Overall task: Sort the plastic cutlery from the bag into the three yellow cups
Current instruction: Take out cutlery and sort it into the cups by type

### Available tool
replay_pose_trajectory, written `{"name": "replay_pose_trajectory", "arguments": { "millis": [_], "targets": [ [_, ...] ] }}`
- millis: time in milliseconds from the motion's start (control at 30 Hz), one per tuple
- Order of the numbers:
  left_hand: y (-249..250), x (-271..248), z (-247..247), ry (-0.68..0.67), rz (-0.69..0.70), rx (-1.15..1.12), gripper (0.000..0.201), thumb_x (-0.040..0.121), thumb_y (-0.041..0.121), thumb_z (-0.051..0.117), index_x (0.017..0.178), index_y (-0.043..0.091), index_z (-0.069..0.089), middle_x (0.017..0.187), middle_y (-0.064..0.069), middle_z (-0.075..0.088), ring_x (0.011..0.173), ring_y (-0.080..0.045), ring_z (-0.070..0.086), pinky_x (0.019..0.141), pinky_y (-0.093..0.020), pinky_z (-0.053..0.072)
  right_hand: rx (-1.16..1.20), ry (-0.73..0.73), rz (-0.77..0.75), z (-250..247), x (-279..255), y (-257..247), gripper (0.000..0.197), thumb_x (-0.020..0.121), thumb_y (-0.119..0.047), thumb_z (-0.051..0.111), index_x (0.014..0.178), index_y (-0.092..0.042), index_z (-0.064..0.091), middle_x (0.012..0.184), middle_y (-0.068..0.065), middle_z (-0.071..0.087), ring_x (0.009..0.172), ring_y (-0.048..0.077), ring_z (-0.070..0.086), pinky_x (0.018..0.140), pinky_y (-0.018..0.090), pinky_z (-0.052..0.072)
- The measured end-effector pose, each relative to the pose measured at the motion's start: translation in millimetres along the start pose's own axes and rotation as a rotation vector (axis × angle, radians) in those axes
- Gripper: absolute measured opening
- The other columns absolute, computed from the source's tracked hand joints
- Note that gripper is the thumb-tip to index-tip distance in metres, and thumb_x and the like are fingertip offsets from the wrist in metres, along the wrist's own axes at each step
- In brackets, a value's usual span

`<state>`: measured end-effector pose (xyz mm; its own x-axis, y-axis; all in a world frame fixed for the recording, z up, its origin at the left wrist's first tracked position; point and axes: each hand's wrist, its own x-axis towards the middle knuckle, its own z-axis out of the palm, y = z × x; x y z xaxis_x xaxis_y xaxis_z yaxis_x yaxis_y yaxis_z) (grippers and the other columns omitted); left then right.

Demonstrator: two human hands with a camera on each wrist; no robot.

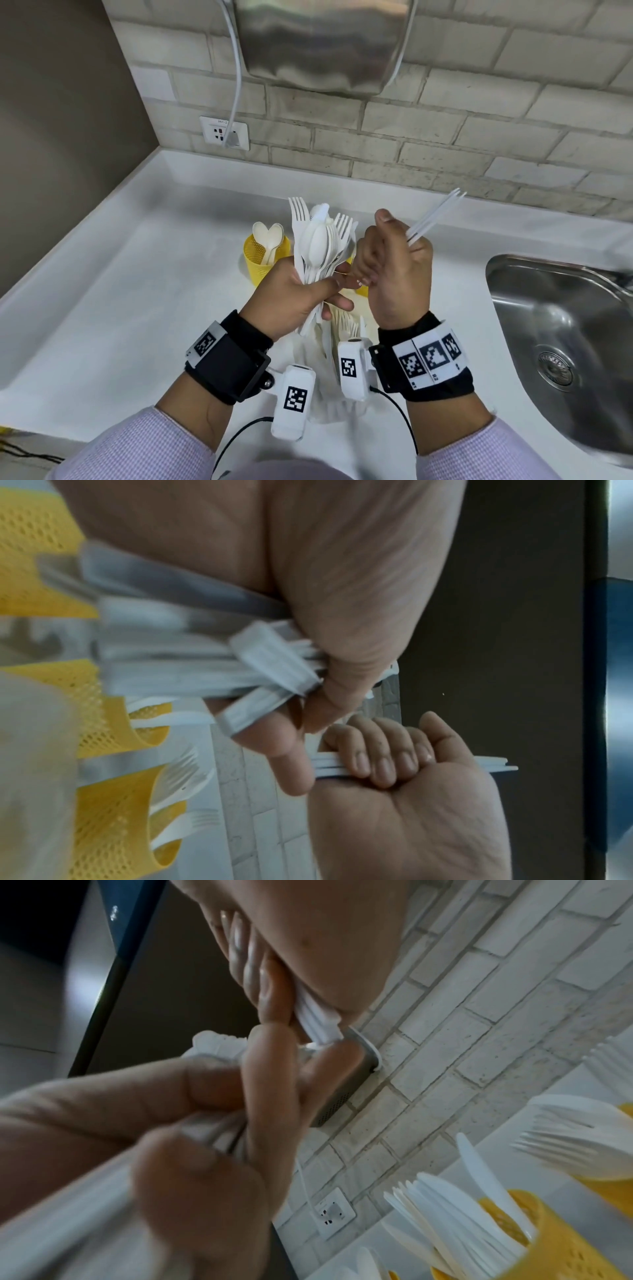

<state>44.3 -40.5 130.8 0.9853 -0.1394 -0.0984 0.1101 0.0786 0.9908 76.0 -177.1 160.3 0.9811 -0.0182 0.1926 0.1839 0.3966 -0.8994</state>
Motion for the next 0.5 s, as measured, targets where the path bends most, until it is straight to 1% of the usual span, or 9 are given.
{"name": "replay_pose_trajectory", "arguments": {
  "millis": [33, 67, 133, 200, 233, 300, 367, 433, 500],
  "targets": [
    [-1.4, -0.6, 0.2, -0.005, 0.012, 0.025, 0.017, 0.099, -0.001, 0.059, 0.115, 0.001, 0.066, 0.103, -0.012, 0.078, 0.076, -0.028, 0.075, 0.054, -0.028, 0.052, -0.03, 0.007, -0.01, -2.4, 1.7, -2.7, 0.046, 0.095, -0.024, 0.056, 0.057, -0.014, 0.034, 0.046, 0.003, 0.022, 0.04, 0.017, 0.019, 0.045, 0.023, 0.024],
    [-2.3, -1.1, 1.0, -0.008, 0.022, 0.047, 0.017, 0.099, -0.001, 0.058, 0.114, 0.002, 0.065, 0.102, -0.011, 0.078, 0.073, -0.027, 0.074, 0.054, -0.029, 0.051, -0.086, 0.008, -0.029, -6.5, 4.8, -6.2, 0.04, 0.095, -0.025, 0.059, 0.059, -0.019, 0.043, 0.047, -0.003, 0.029, 0.04, 0.015, 0.025, 0.048, 0.024, 0.026],
    [-3.4, -3.6, 2.2, -0.012, 0.043, 0.086, 0.016, 0.1, -0.002, 0.056, 0.113, 0.004, 0.064, 0.1, -0.01, 0.078, 0.063, -0.025, 0.068, 0.055, -0.031, 0.051, -0.279, -0.014, -0.1, -14.0, 10.7, -15.7, 0.021, 0.093, -0.025, 0.066, 0.072, -0.026, 0.062, 0.053, -0.009, 0.041, 0.046, 0.011, 0.036, 0.055, 0.024, 0.033],
    [-0.9, -5.9, 5.6, -0.011, 0.077, 0.143, 0.015, 0.1, 0.0, 0.056, 0.108, 0.009, 0.066, 0.095, -0.01, 0.078, 0.055, -0.021, 0.06, 0.055, -0.031, 0.049, -0.451, -0.113, -0.137, -18.2, 14.6, -29.0, 0.003, 0.095, -0.016, 0.07, 0.095, -0.019, 0.072, 0.057, -0.002, 0.039, 0.05, 0.01, 0.038, 0.056, 0.022, 0.037],
    [0.8, -7.4, 8.3, -0.009, 0.089, 0.18, 0.016, 0.1, 0.001, 0.056, 0.104, 0.012, 0.067, 0.092, -0.009, 0.078, 0.053, -0.019, 0.057, 0.055, -0.03, 0.048, -0.523, -0.174, -0.134, -20.8, 15.2, -34.4, 0.006, 0.095, -0.012, 0.071, 0.1, -0.015, 0.073, 0.057, -0.001, 0.035, 0.05, 0.01, 0.036, 0.055, 0.02, 0.038],
    [2.5, -8.8, 13.1, -0.002, 0.1, 0.231, 0.014, 0.1, 0.002, 0.057, 0.097, 0.009, 0.069, 0.088, -0.009, 0.076, 0.05, -0.018, 0.052, 0.054, -0.029, 0.046, -0.618, -0.29, -0.119, -25.9, 16.7, -42.3, 0.006, 0.094, -0.013, 0.072, 0.099, -0.015, 0.076, 0.054, -0.006, 0.033, 0.049, 0.011, 0.035, 0.054, 0.019, 0.036],
    [2.7, -9.8, 17.7, 0.015, 0.1, 0.243, 0.009, 0.099, 0.005, 0.06, 0.095, 0.004, 0.069, 0.084, -0.011, 0.075, 0.051, -0.019, 0.049, 0.052, -0.03, 0.044, -0.646, -0.355, -0.1, -31.1, 17.3, -48.6, 0.003, 0.093, -0.015, 0.074, 0.094, -0.015, 0.077, 0.052, -0.008, 0.033, 0.048, 0.01, 0.034, 0.054, 0.018, 0.034],
    [1.1, -10.7, 21.3, 0.037, 0.111, 0.261, 0.009, 0.098, 0.008, 0.063, 0.094, 0.004, 0.069, 0.078, -0.01, 0.073, 0.051, -0.02, 0.048, 0.053, -0.032, 0.043, -0.632, -0.395, -0.093, -37.4, 17.0, -52.5, 0.003, 0.093, -0.014, 0.075, 0.092, -0.012, 0.077, 0.052, -0.001, 0.038, 0.048, 0.009, 0.037, 0.054, 0.017, 0.035],
    [-2.2, -12.0, 24.7, 0.049, 0.122, 0.286, 0.007, 0.097, 0.011, 0.065, 0.094, 0.005, 0.069, 0.072, -0.006, 0.071, 0.051, -0.018, 0.049, 0.053, -0.03, 0.043, -0.576, -0.404, -0.105, -42.7, 15.7, -55.7, 0.005, 0.094, -0.011, 0.073, 0.094, -0.006, 0.074, 0.058, 0.01, 0.054, 0.05, 0.008, 0.048, 0.056, 0.017, 0.04]
  ]
}}
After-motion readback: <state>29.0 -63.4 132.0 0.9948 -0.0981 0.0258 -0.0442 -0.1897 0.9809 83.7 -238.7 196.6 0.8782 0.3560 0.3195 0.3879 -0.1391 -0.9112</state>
